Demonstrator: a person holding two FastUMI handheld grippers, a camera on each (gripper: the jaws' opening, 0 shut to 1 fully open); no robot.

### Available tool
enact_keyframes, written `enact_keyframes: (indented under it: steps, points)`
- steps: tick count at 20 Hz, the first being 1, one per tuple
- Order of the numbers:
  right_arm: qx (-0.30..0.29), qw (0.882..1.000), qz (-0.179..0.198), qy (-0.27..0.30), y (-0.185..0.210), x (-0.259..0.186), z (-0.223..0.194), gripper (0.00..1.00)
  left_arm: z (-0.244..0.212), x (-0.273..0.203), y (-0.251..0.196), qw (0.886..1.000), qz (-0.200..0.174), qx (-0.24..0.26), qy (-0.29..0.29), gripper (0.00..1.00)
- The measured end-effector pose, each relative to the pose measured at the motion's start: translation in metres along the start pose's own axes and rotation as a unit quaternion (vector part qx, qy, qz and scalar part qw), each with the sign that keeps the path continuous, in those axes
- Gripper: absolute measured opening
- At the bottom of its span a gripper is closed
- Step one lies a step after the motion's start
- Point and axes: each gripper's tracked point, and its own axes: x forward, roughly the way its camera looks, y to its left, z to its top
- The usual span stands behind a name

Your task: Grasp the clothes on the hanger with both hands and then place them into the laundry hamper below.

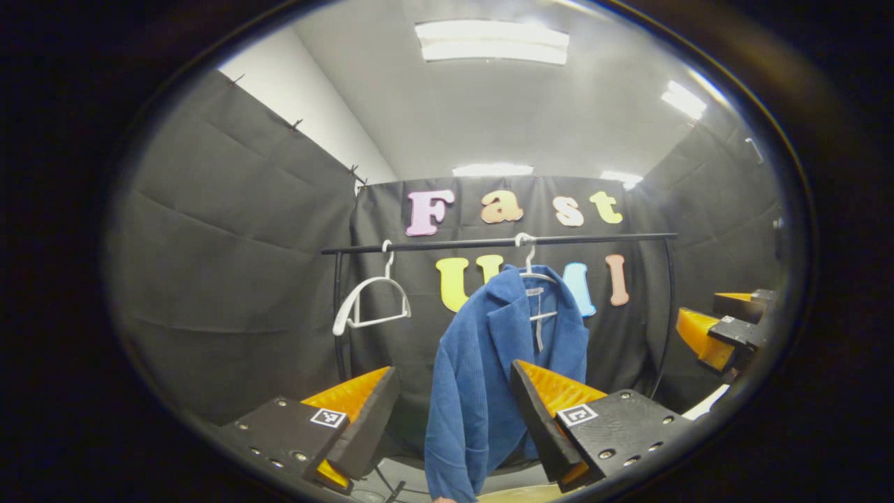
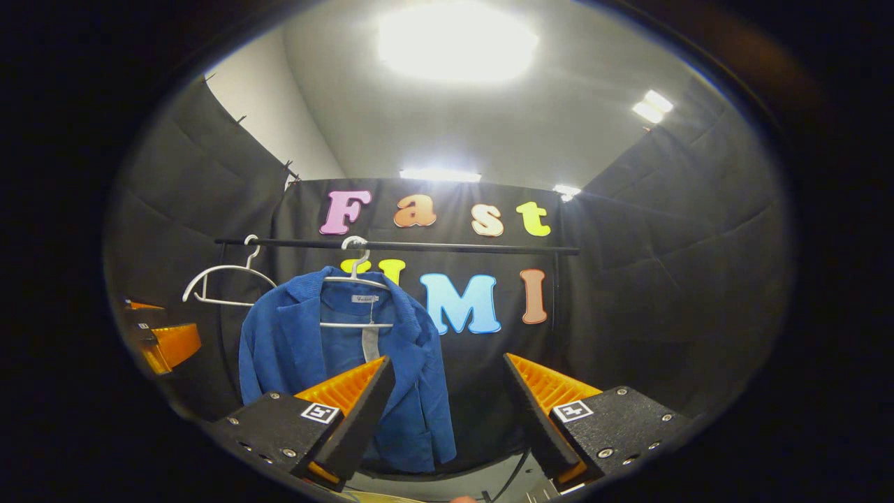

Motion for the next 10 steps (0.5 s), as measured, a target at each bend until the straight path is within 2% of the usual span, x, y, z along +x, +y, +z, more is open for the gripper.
enact_keyframes:
  steps: [1,2,3,5,6,10]
  points:
    - [0.001,1.0,0.003,-0.002,-0.001,0.008,0.001,0.95,0.002,0.006,-0.006,1.0,-0.002,0.0,-0.001,0.93]
    - [0.002,1.0,0.006,-0.002,-0.001,0.016,0.001,0.95,0.004,0.013,-0.012,1.0,-0.003,0.001,-0.003,0.93]
    - [0.004,1.0,0.011,-0.001,0.0,0.024,0.001,0.95,0.006,0.02,-0.017,1.0,-0.004,0.002,-0.004,0.99]
    - [0.007,1.0,0.021,-0.001,0.001,0.041,0.0,0.95,0.008,0.033,-0.024,1.0,-0.003,0.002,-0.006,0.99]
    - [0.007,1.0,0.024,-0.002,0.0,0.049,0.0,0.95,0.01,0.04,-0.03,1.0,-0.002,0.001,-0.008,0.93]
    - [0.009,0.999,0.043,-0.001,0.005,0.084,-0.003,0.95,0.014,0.068,-0.046,1.0,0.002,0.007,-0.011,0.93]
